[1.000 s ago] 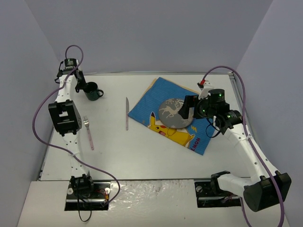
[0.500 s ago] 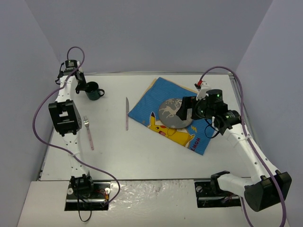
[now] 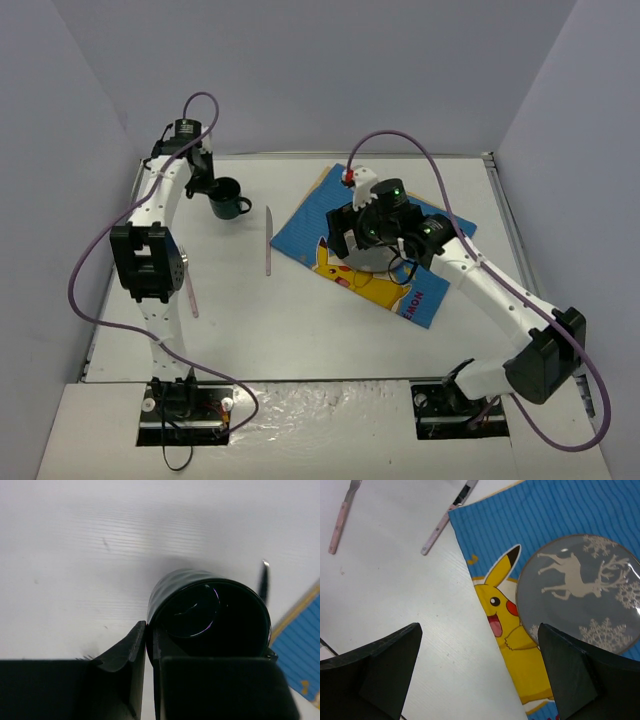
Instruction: Set the dinner table for one person
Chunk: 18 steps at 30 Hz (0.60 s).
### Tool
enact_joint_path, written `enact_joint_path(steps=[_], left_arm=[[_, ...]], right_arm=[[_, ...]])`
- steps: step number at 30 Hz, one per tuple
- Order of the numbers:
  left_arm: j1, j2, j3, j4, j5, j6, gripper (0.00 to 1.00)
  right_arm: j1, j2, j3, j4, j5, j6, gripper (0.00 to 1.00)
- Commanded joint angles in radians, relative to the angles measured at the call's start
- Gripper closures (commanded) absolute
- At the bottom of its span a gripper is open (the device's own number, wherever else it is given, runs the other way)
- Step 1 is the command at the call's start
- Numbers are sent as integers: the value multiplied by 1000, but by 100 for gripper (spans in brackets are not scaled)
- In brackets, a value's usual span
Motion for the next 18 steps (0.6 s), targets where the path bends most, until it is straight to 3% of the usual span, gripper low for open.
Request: enact_joint_path(steps=[1,8,18], left_arm=[[-135,-253,-51,1,3,-54,100],[-322,-382,-140,-1,-59,-80,100],[-428,-461,-187,-13,-90,-93,100]], right_arm=[[80,87,103,90,88,-60,4],[147,245,222,112,125,-120,14],[190,326,311,123,161,-130,31]])
